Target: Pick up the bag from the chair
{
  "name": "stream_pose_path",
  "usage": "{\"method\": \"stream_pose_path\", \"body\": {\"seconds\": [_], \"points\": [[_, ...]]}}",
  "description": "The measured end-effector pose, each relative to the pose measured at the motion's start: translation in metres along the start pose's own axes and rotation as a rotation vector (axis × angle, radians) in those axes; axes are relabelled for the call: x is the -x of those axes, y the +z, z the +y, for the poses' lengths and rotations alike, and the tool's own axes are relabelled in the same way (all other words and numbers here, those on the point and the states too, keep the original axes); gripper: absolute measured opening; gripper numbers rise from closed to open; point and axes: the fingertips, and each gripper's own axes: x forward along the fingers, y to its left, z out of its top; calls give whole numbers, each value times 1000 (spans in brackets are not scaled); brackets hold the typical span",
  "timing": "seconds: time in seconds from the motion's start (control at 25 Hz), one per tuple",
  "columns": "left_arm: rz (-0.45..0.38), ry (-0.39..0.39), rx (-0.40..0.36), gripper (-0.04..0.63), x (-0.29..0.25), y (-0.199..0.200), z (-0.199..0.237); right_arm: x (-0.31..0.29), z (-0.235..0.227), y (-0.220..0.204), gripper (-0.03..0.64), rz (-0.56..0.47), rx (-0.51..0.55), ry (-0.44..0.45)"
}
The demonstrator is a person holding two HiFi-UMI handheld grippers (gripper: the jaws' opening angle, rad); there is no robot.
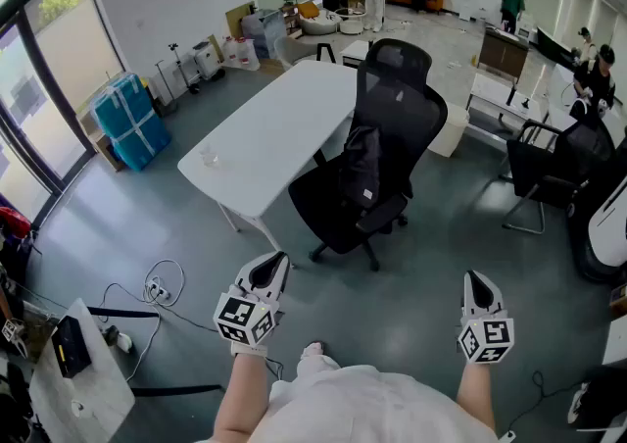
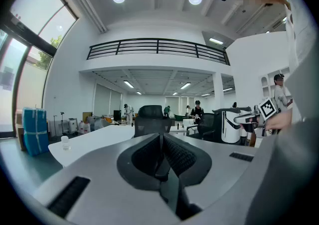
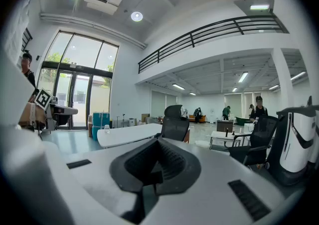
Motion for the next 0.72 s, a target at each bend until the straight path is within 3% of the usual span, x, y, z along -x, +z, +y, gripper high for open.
{"method": "stream_pose_path", "body": {"seconds": [0.72], "points": [[13, -34, -13, 41, -9, 0, -8, -1, 7, -5, 18, -15, 1, 42]]}}
